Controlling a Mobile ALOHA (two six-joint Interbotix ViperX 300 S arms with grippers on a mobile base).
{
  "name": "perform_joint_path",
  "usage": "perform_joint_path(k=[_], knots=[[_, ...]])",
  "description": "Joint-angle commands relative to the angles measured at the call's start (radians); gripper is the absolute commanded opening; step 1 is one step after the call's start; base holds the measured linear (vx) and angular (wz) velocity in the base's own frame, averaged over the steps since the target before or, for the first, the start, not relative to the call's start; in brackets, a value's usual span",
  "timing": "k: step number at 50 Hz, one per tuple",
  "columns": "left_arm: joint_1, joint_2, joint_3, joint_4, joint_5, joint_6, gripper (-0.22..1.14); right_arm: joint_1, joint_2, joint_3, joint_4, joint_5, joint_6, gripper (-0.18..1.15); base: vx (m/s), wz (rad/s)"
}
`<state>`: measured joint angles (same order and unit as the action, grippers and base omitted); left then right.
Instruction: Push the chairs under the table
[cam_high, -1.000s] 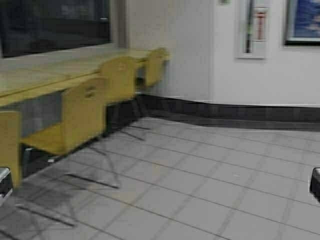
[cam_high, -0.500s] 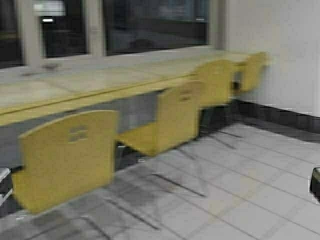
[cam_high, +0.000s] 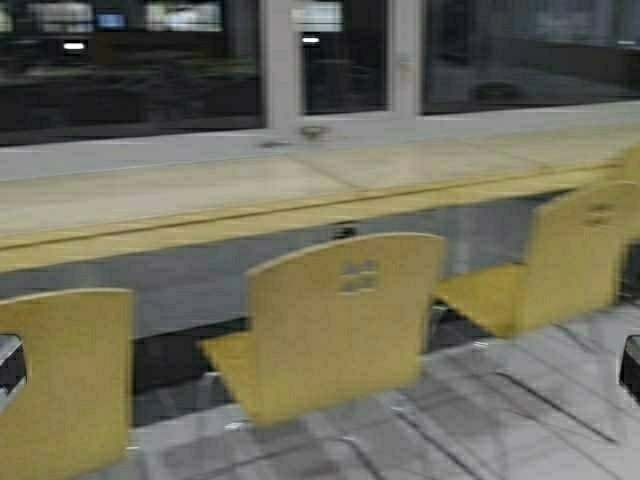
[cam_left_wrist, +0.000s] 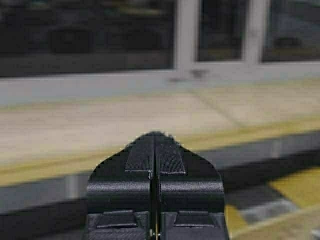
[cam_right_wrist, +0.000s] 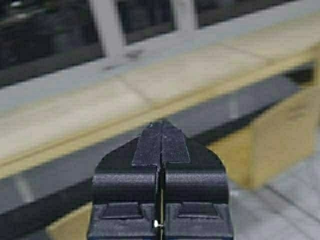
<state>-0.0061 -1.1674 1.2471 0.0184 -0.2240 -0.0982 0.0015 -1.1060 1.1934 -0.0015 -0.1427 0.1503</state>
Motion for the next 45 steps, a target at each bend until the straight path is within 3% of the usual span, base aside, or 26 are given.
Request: perform_joint_path(k=[1,22,36,45], knots=[[-0.002,0.003,-0.005,0.002,-0.005,0.0,0.03,0.009,0.012,-0.014,0.005,0.003,0.021,0.05,0.15,0.6],[-0.002,0.026,-0.005,-0.006,-0.008,-0.018,0.03,0.115,0.061,-0.028,-0.003,0.063,0.041,0.05,0.14,0.55],[-0.002,0.057,-0.012,-0.012,0.0,-0.048,0.03,0.245,0.225,-0.11,-0.003,0.138,0.043,0.05,0.11,0.33],[0.0,0.058,-0.011,-0.029,0.051,-0.107,0.03,0.275,0.325,-0.147,0.009,0.161,0.057,0.05,0.09,0.19]])
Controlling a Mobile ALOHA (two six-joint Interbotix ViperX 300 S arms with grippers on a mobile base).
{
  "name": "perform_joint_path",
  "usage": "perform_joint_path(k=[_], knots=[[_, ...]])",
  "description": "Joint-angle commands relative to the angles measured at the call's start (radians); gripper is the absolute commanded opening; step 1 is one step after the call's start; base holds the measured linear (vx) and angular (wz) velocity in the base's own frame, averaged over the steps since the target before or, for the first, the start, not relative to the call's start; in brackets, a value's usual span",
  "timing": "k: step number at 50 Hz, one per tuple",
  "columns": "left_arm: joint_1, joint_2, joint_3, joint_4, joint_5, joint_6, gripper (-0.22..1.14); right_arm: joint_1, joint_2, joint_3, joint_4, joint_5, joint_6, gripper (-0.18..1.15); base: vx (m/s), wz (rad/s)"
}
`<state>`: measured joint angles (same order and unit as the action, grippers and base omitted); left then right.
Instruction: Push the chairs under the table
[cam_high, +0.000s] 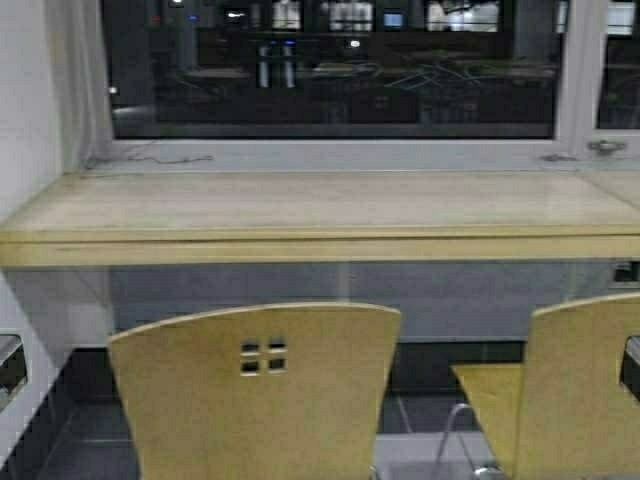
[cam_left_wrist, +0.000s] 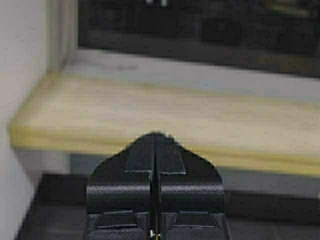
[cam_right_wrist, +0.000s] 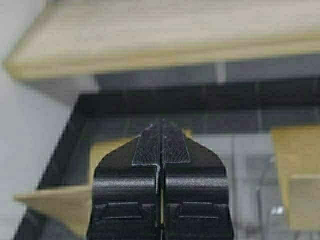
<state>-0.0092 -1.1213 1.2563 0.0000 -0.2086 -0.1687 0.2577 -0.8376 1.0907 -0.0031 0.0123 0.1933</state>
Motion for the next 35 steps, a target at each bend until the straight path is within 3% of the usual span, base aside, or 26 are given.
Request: perform_joint_path(k=[1,6,11,26,35], knots=[[0.003,0.014,-0.02,-0.012,0.054,-0.049,0.03,0.021,0.069,-0.051,0.015,0.011,0.018,0.05,0.08,0.17],[0.003,0.037,-0.035,-0.038,0.173,-0.127,0.03,0.058,0.141,-0.092,0.025,0.031,0.048,0.05,0.06,0.16],[-0.011,0.095,-0.063,-0.132,0.25,-0.233,0.03,0.1,0.242,-0.143,0.028,0.035,0.072,0.05,0.06,0.15],[-0.187,0.439,-0.106,-0.356,0.195,-0.367,0.07,0.114,0.686,-0.267,0.109,-0.014,0.227,0.06,0.04,0.09],[-0.268,0.68,-0.167,-0.454,0.176,-0.367,0.23,0.114,0.89,-0.293,0.184,-0.038,0.33,0.07,0.03,0.08]])
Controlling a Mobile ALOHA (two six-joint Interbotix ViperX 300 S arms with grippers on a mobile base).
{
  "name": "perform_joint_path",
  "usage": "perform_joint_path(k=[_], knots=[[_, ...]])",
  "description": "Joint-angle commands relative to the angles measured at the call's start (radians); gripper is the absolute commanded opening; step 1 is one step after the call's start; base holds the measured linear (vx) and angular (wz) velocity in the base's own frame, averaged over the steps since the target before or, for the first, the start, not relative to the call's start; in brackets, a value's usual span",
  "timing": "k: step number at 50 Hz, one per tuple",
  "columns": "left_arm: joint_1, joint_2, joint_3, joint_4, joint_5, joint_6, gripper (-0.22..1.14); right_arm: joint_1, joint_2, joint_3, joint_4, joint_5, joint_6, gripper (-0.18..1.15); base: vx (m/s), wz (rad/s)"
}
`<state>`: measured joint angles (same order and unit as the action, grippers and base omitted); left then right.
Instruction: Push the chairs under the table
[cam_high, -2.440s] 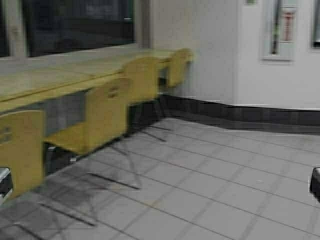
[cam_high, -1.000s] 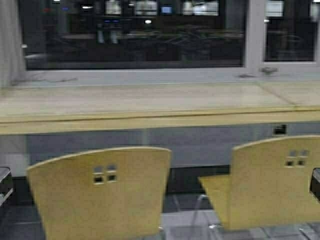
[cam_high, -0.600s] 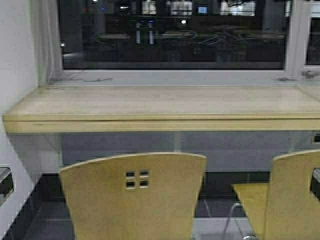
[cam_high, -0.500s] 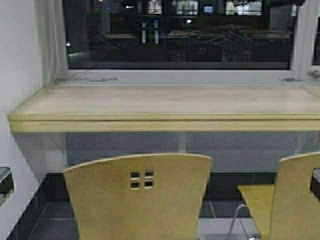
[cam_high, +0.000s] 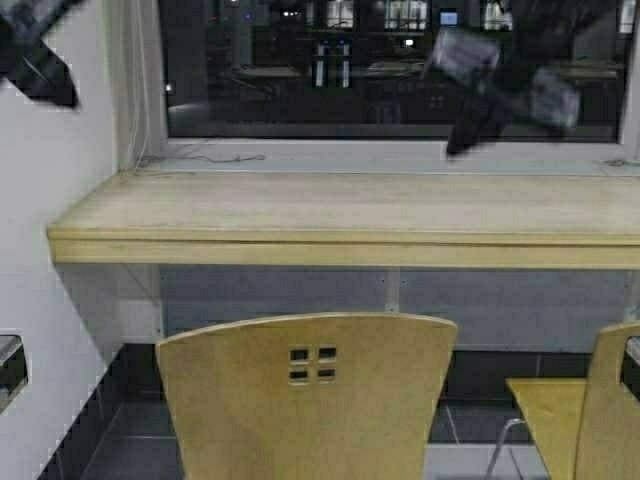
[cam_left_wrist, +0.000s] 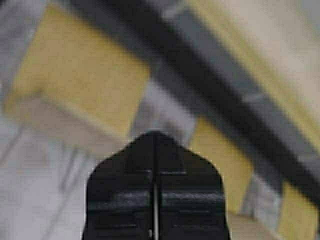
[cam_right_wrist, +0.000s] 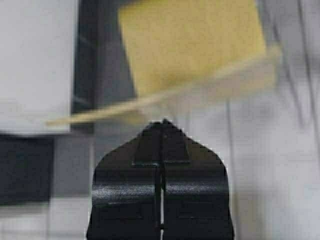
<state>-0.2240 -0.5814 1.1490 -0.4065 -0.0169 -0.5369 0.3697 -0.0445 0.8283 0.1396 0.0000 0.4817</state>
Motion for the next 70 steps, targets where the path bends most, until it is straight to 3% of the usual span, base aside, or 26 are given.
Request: perform_joint_path(k=[1,12,19,25,28,45,57,70], knots=[[-0.063,0.17,-0.069,-0.054,-0.015,0.002,0.26,0.002,0.112,-0.031,0.052,-0.035,0.051,0.07,0.04,0.07],[-0.135,0.488,-0.189,-0.103,-0.014,-0.002,0.63,0.002,0.247,-0.04,0.156,-0.117,0.126,0.13,0.02,0.04],[-0.156,0.634,-0.241,-0.216,-0.034,-0.005,0.83,0.002,0.305,-0.067,0.199,-0.117,0.175,0.5,0.0,0.0],[-0.199,0.701,-0.255,-0.311,-0.086,-0.005,0.89,0.002,0.344,-0.094,0.296,-0.126,0.179,0.84,0.0,0.0],[-0.207,0.736,-0.264,-0.342,-0.106,-0.006,0.89,0.002,0.357,-0.106,0.348,-0.118,0.184,0.93,0.0,0.0],[-0.241,0.919,-0.382,-0.58,-0.141,-0.069,0.89,0.002,0.439,-0.156,0.663,-0.133,0.187,0.93,0.0,0.0],[-0.252,1.019,-0.537,-0.603,-0.144,-0.094,0.89,-0.003,0.537,-0.25,0.681,-0.129,0.193,0.93,0.0,0.0],[-0.25,1.115,-0.623,-0.611,-0.14,-0.118,0.89,-0.008,0.635,-0.35,0.683,-0.127,0.193,0.93,0.0,0.0]])
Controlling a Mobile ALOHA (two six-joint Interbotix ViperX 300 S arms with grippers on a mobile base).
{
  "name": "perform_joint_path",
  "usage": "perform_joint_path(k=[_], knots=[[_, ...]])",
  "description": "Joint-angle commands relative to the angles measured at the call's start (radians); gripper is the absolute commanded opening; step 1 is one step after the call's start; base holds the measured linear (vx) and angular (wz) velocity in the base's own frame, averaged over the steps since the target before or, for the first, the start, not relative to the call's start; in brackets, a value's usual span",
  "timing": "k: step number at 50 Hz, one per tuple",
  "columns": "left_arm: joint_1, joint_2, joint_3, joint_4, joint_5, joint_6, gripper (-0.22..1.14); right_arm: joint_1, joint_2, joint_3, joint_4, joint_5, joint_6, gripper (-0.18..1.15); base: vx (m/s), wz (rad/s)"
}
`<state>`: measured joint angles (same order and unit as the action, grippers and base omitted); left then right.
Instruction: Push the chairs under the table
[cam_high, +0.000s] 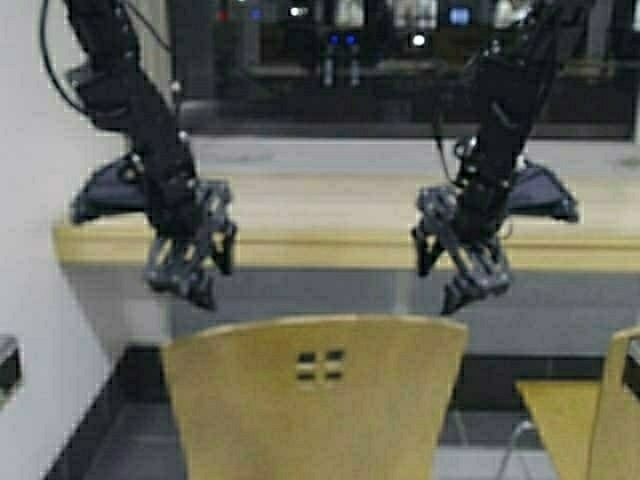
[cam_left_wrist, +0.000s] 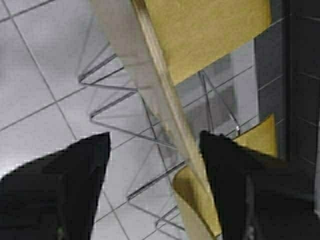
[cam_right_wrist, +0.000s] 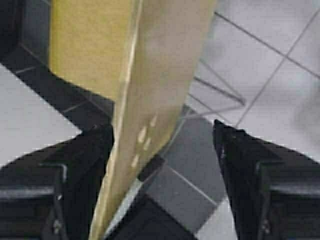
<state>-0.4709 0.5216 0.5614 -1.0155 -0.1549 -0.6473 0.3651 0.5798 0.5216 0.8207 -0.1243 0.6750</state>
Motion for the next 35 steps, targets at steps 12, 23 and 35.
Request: perform_joint_path(k=[12,23,35], knots=[[-0.003,0.104,-0.091,-0.003,-0.002,-0.046,0.89,-0.017,0.089,-0.127,0.006,-0.003,0.003,0.93,0.0,0.01],[-0.003,0.193,-0.181,-0.003,-0.003,-0.078,0.89,-0.02,0.167,-0.224,0.017,-0.003,0.0,0.93,0.0,0.0],[0.026,0.252,-0.232,-0.002,-0.006,-0.086,0.89,-0.02,0.258,-0.305,0.015,0.005,0.0,0.93,0.0,0.01]])
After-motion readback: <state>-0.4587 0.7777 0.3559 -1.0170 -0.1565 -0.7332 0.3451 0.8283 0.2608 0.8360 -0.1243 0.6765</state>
